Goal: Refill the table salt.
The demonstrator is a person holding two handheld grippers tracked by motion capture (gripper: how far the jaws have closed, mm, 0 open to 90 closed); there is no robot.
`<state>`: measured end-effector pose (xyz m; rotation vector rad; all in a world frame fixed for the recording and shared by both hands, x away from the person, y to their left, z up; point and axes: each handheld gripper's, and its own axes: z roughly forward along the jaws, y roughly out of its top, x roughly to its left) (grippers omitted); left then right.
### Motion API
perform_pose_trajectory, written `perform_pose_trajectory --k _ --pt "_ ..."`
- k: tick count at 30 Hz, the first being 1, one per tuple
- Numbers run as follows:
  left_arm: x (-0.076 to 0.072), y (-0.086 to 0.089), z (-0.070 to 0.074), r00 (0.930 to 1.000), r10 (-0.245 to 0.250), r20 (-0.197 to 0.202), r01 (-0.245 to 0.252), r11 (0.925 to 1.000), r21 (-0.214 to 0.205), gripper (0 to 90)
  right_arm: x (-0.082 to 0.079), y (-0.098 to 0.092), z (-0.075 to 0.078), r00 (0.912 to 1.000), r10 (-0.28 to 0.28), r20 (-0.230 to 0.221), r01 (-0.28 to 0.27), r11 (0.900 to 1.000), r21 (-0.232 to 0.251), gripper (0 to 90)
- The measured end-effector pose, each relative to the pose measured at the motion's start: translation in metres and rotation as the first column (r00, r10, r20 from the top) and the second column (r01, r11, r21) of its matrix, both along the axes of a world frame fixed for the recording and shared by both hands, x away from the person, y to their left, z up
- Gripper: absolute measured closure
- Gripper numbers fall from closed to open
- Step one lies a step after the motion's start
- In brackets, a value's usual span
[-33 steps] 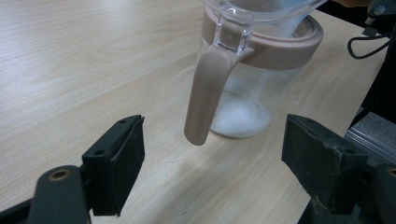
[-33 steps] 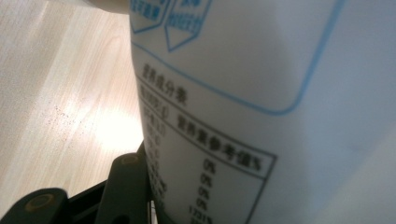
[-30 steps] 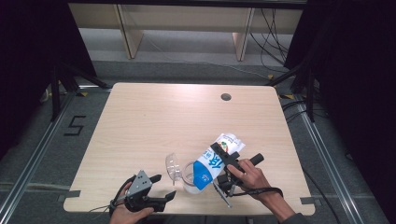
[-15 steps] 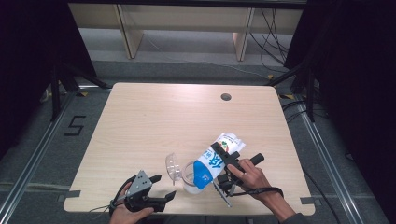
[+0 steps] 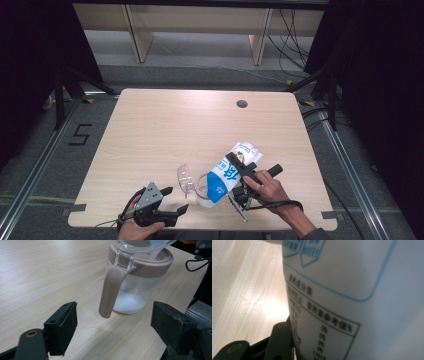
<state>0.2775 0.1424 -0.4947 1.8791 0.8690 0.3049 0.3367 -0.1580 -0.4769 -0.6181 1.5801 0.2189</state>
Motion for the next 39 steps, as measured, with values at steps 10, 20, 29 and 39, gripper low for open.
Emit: perform_pose_trajectory --k 10,20,29,39 --pt "0.0023 -0.0018 -0.0007 0.9999 -0.013 0.002 0.013 0.9999 0.002 20.8 -0.0037 -0.0060 -0.0067 0.9960 -0.079 -0.042 0.081 0.9955 0.049 53.5" --pt "0.0028 -0.0021 -0.0005 0.9999 -0.013 -0.002 0.013 0.9999 0.005 20.7 -0.0034 -0.0067 -0.0059 0.9960 -0.084 -0.030 0.085 0.9954 0.045 53.5" --pt "0.0019 -0.0024 -0.0009 0.9999 -0.009 -0.007 0.009 0.9999 -0.006 20.5 -0.0026 -0.0071 -0.0060 0.9955 -0.086 -0.039 0.089 0.9935 0.070 54.0" --pt "0.0023 -0.0020 -0.0005 0.9999 -0.012 0.003 0.012 0.9999 0.002 20.5 -0.0029 -0.0057 -0.0072 0.9967 -0.078 -0.022 0.079 0.9960 0.041 54.2"
